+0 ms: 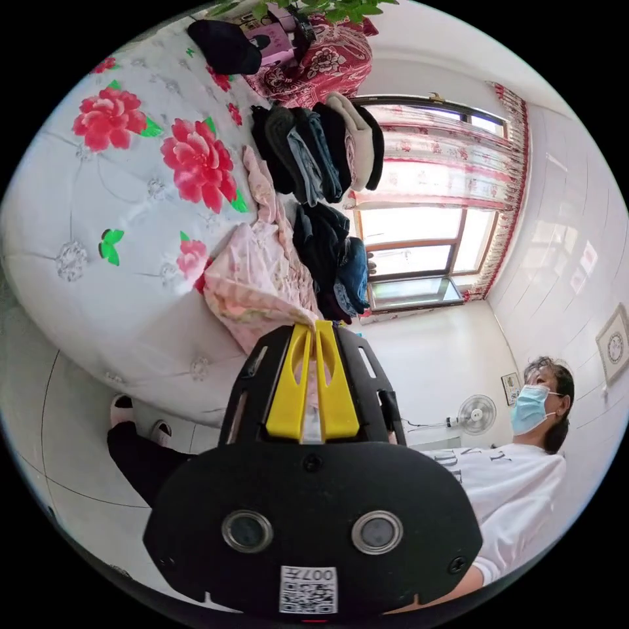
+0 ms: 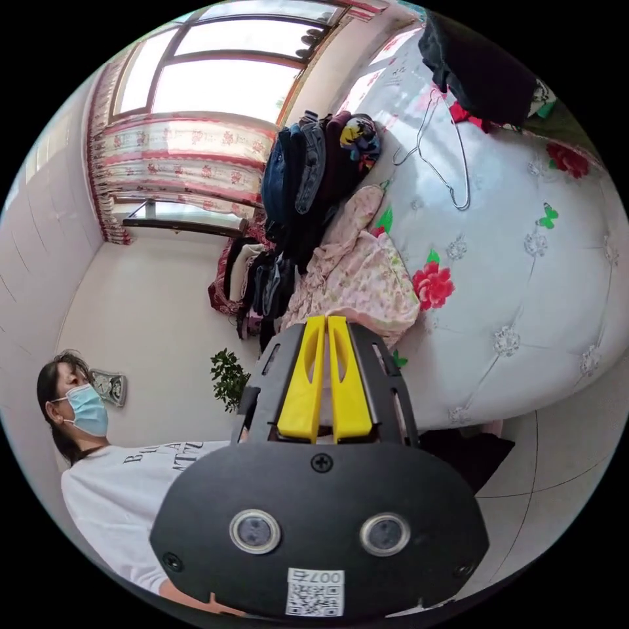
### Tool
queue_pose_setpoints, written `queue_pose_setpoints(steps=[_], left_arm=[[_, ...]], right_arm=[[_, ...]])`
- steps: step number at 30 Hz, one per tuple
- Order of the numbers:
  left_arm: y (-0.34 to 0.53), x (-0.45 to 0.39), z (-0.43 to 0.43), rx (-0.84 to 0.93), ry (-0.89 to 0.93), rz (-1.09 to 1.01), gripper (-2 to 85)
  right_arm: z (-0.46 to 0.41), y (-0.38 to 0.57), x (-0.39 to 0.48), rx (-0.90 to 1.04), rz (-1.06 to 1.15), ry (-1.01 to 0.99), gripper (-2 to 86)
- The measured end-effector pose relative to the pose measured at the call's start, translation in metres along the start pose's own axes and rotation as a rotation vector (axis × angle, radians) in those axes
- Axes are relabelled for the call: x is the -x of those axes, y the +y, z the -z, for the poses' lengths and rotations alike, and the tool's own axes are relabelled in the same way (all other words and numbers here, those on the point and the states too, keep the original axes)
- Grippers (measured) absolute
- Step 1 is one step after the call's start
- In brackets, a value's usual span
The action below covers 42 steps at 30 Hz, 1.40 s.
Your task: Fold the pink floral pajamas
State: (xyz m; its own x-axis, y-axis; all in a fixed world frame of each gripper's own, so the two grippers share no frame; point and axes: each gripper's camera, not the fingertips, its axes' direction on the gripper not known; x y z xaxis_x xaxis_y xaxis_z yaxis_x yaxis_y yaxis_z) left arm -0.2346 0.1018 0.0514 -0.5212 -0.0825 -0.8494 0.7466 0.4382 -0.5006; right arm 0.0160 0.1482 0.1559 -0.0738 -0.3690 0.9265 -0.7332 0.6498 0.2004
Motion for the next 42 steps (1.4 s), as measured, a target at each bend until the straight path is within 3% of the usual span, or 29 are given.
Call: queue_pose_setpoints(steps=[2,7,10,15,23,31,38,42], left_arm=[[-0.047,-0.032,-0.024,0.014,-0.017,-0.025,-0.9],[-0.126,-0.204,-0.034,-0.062,0.106,-0.292,-1.0],[-0.109,-0.292,-0.002,-0.063,0.138,-0.467,-1.0],[-0.022,-0.351,0.068,-0.082,0.134,-0.679,-1.0],[0.112,-0.276,0.117,-0.081,0.133,-0.580,-1.0],[0.222,-0.137,0.125,-0.100,0.029,-0.254,-1.0],[0.239,-0.103,0.120,-0.169,-0.019,-0.188,-1.0],[0.198,-0.076,0.092,-0.167,-0.071,-0.153,-1.0]], right_arm=[[-0.014,-0.038,0.031,-0.024,0.065,-0.029,-0.3],[0.002,-0.108,0.167,-0.208,0.315,-0.160,-0.3],[0.048,-0.100,0.226,-0.296,0.457,-0.277,-0.3],[0.128,-0.038,0.266,-0.347,0.689,-0.349,-0.3],[0.178,0.059,0.208,-0.256,0.710,-0.246,-0.3],[0.160,0.119,0.065,-0.126,0.336,-0.161,-0.3],[0.134,0.114,0.027,-0.058,0.240,-0.184,-0.3],[0.100,0.082,0.026,-0.039,0.222,-0.199,-0.3]])
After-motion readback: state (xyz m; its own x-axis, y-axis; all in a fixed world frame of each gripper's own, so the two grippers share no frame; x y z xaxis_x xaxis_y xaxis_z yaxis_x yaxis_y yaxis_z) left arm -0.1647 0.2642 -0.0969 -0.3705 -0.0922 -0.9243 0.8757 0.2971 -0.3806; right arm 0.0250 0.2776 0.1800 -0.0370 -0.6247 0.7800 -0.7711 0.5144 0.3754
